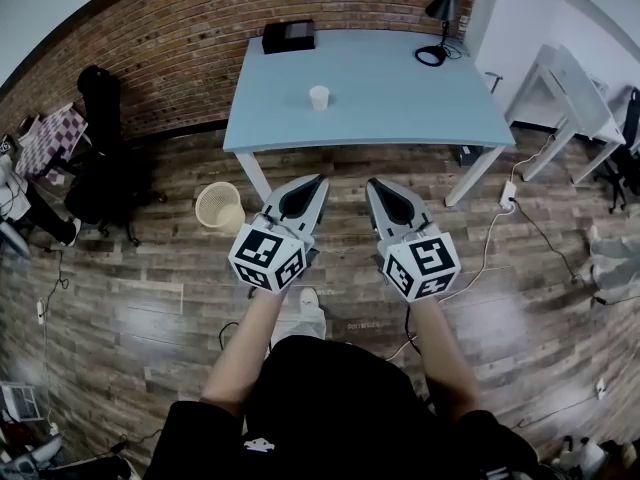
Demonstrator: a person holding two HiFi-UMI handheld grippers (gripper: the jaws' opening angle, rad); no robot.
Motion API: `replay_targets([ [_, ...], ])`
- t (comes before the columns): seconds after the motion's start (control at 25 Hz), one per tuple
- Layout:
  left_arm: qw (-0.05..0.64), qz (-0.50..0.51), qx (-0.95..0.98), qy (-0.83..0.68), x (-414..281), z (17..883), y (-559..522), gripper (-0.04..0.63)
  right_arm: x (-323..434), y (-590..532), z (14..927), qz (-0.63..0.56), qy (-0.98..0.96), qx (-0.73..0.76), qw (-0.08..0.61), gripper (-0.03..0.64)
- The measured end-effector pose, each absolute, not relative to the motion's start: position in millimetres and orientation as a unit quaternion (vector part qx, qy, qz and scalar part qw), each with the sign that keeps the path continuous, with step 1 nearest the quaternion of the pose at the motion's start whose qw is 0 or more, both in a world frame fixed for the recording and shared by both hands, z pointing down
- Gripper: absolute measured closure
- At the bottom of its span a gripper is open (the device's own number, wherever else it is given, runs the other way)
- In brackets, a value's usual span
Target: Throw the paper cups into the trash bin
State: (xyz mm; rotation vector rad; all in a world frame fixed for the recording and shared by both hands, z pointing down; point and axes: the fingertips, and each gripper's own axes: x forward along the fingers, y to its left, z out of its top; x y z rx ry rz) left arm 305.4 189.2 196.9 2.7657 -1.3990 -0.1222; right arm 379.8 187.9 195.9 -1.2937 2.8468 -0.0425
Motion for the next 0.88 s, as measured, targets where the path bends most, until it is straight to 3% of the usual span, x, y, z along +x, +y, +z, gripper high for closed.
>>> replay_targets([
  [0.88, 0.052, -0.049, 0.897, -0.437, 244.9, 202.4, 60.7, 0.586, 325.7, 61.9, 205.7, -0.033, 0.896, -0.442, -0.013, 0.614],
])
